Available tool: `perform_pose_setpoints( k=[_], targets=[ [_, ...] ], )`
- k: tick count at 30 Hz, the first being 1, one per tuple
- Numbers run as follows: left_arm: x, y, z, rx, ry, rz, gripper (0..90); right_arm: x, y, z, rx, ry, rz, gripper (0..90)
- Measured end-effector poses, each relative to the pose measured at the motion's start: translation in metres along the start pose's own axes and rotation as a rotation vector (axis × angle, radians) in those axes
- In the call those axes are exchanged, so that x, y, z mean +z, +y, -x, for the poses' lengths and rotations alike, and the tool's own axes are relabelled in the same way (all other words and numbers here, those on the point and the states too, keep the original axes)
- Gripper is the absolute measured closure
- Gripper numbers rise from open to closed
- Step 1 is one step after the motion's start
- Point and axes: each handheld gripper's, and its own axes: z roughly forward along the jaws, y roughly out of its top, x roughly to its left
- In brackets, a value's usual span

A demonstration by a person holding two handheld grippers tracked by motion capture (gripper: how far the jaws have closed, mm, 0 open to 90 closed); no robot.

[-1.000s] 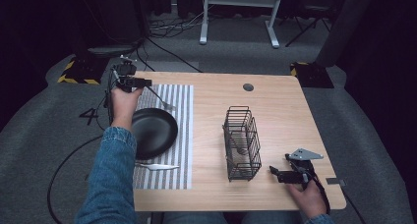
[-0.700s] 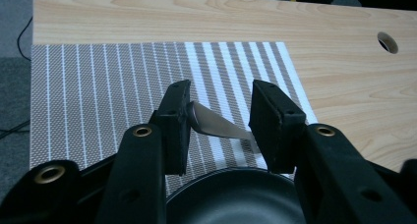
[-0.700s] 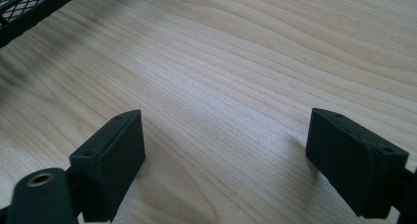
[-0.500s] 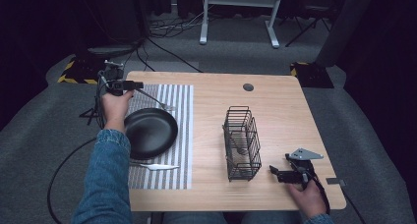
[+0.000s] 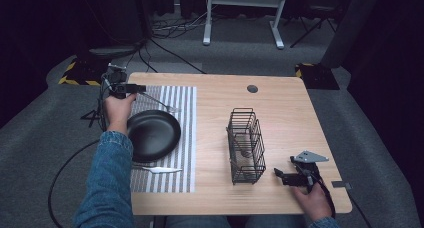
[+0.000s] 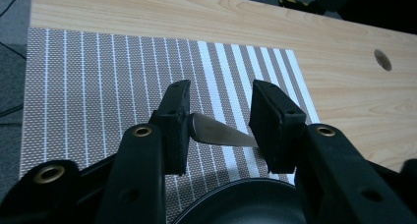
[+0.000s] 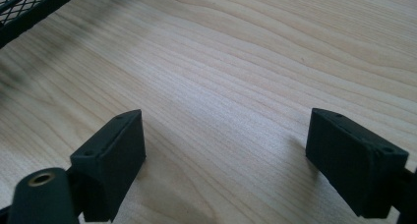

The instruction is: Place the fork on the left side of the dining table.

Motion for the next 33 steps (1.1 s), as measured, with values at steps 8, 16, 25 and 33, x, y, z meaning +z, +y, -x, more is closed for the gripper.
perform_pose_setpoints(
  k=[8, 16, 25, 33],
  targets=[
    [0.0042, -0.0005, 0.0011, 0.001, 0.005, 0.002, 59.0, 0.0, 0.0, 0.0, 0.001, 0.0, 0.0, 15.2],
    [0.0061, -0.0029, -0.0009, 0.002, 0.039, -0.01, 59.1, 0.0, 0.0, 0.0001, 0.0, 0.0, 0.0, 15.2],
    [0.009, -0.0053, -0.0064, 0.006, 0.073, -0.033, 59.0, -0.0001, 0.0, 0.0001, 0.0, 0.0, -0.001, 15.2],
    [0.0106, -0.0058, -0.0063, 0.023, 0.092, -0.016, 57.1, -0.0001, 0.0, 0.0, 0.002, 0.0, -0.001, 15.2]
  ],
)
